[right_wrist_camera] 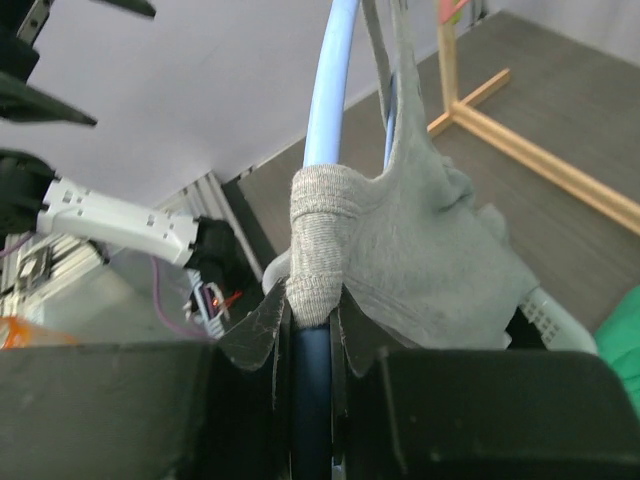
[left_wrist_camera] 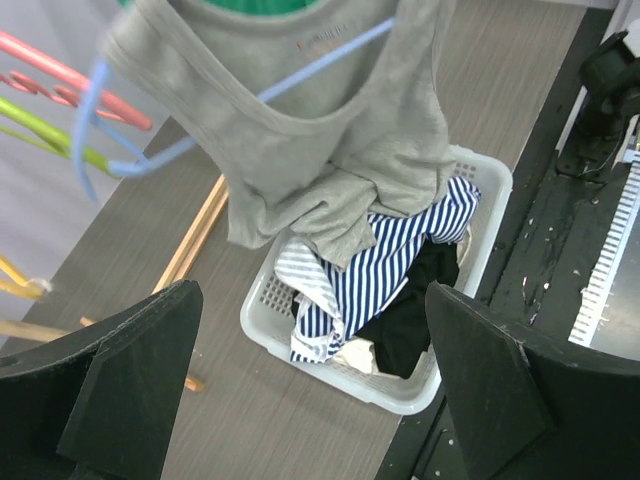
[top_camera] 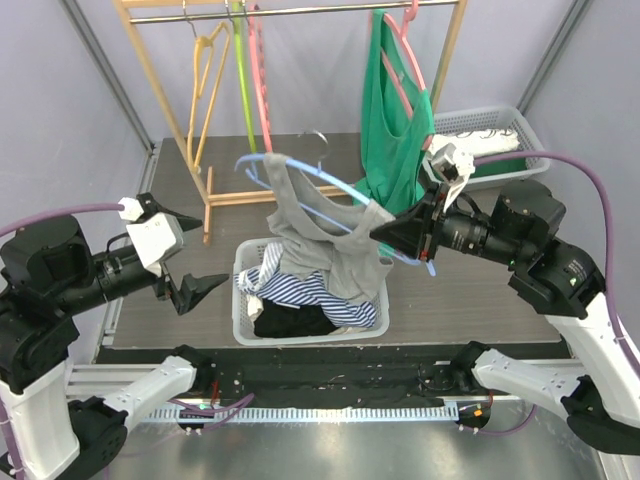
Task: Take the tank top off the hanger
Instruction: Pick up the hanger from the clothesline, then remove the tank top from the hanger.
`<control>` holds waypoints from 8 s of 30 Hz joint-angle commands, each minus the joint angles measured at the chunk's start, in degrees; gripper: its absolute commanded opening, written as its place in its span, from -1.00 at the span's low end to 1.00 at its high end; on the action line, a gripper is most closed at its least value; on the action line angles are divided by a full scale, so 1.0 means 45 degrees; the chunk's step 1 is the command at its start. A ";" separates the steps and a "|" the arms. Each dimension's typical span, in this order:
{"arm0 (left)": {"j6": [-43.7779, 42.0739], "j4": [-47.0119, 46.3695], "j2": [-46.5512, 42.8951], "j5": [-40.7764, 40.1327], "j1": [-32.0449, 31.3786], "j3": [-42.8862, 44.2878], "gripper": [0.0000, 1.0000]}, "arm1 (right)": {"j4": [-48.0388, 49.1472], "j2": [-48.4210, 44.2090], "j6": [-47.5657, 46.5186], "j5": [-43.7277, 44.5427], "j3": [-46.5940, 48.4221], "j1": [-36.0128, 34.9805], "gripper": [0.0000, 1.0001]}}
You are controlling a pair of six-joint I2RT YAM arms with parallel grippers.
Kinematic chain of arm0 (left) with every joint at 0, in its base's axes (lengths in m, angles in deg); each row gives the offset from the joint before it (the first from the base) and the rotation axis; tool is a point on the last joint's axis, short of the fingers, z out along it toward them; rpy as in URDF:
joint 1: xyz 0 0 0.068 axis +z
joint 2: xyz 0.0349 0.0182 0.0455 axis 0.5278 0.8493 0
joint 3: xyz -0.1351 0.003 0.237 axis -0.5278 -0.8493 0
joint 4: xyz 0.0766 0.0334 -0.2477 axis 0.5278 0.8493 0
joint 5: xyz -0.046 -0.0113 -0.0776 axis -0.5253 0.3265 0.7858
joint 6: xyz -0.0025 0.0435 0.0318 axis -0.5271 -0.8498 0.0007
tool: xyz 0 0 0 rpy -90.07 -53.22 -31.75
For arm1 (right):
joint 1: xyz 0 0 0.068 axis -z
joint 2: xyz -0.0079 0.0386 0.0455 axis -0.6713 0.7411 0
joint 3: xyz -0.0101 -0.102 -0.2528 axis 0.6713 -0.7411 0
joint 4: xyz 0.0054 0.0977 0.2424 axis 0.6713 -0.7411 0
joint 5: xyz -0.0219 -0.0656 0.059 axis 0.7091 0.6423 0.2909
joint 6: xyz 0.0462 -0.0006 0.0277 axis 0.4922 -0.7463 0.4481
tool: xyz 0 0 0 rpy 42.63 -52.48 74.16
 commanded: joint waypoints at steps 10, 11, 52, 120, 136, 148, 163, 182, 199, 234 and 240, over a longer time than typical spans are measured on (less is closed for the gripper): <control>-0.0368 -0.0055 0.0908 0.1827 0.0154 -0.0327 0.99 | -0.1621 -0.0355 -0.1376 -0.4232 -0.0616 -0.0050 -0.98; -0.0544 0.0119 0.0967 0.2332 0.0154 -0.0405 0.99 | -0.1680 -0.0316 -0.1474 -0.4329 -0.0518 -0.0031 -0.98; -0.3944 0.0569 0.1515 0.3782 0.0173 -0.1617 0.02 | -0.3692 0.2575 -0.4404 -0.3553 0.3369 -0.1144 -0.98; -0.0682 -0.2965 0.0382 -0.0573 0.0154 -0.3354 -1.00 | 0.6758 0.0292 0.1553 0.2309 -0.3311 -0.1105 -0.98; -0.1092 -0.2438 0.0050 -0.0534 0.0154 -0.3297 -1.00 | 0.4200 -0.0669 0.1024 1.0079 -0.2588 -0.0168 -0.99; -0.1366 -0.1969 -0.0496 -0.0593 0.0291 -0.2574 -1.00 | 0.1719 -0.0197 0.2021 0.8543 -0.3074 0.2625 -0.98; -0.0995 -0.3024 0.0362 -0.0613 0.0310 -0.1561 -1.00 | 0.1055 -0.1428 0.1398 0.2353 -0.4756 0.2665 -0.98; -0.2655 -0.2028 0.0752 0.1711 0.0291 -0.3141 -1.00 | -0.1582 -0.2191 -0.2313 0.0730 -0.0480 0.2645 0.67; -0.5349 -0.0525 0.3136 0.3333 -0.0354 -0.0406 -1.00 | 0.0136 0.0486 -0.3526 -0.5090 0.1182 0.2645 0.55; -0.5389 -0.0563 0.4406 0.3158 -0.1057 0.1646 -1.00 | 0.1111 0.1268 -0.2336 -0.5307 -0.0204 0.2235 -0.98; -0.4786 -0.1109 0.4366 0.2884 -0.1037 0.1431 -0.78 | 0.1774 0.0584 -0.1886 -0.5132 -0.1024 0.2235 -0.98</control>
